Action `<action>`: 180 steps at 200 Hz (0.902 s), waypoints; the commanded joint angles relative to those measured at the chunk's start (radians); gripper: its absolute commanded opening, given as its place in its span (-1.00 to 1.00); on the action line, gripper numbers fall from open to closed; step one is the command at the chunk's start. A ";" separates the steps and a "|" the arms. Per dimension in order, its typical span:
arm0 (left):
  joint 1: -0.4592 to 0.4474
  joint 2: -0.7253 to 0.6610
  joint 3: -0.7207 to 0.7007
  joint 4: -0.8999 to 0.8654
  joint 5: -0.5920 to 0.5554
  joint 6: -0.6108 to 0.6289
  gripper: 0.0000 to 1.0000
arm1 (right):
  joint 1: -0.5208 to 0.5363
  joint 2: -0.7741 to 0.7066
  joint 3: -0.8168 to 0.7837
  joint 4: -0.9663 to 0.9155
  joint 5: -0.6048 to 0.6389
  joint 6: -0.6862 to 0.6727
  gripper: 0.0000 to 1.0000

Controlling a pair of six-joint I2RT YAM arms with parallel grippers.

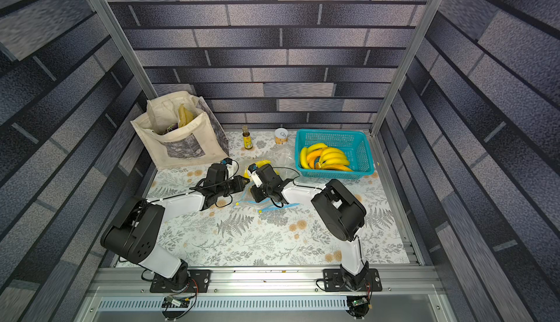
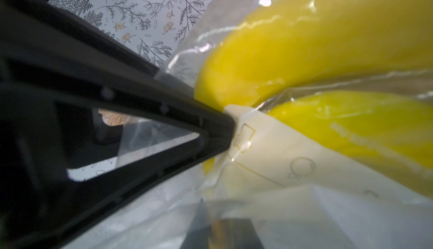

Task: Open the zip-top bag and take out the banana
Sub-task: Pick up the banana from the zipper food storage bag.

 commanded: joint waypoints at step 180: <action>0.036 -0.055 -0.047 -0.088 -0.310 0.005 -0.85 | 0.041 -0.189 -0.180 -0.302 -0.271 -0.065 -0.74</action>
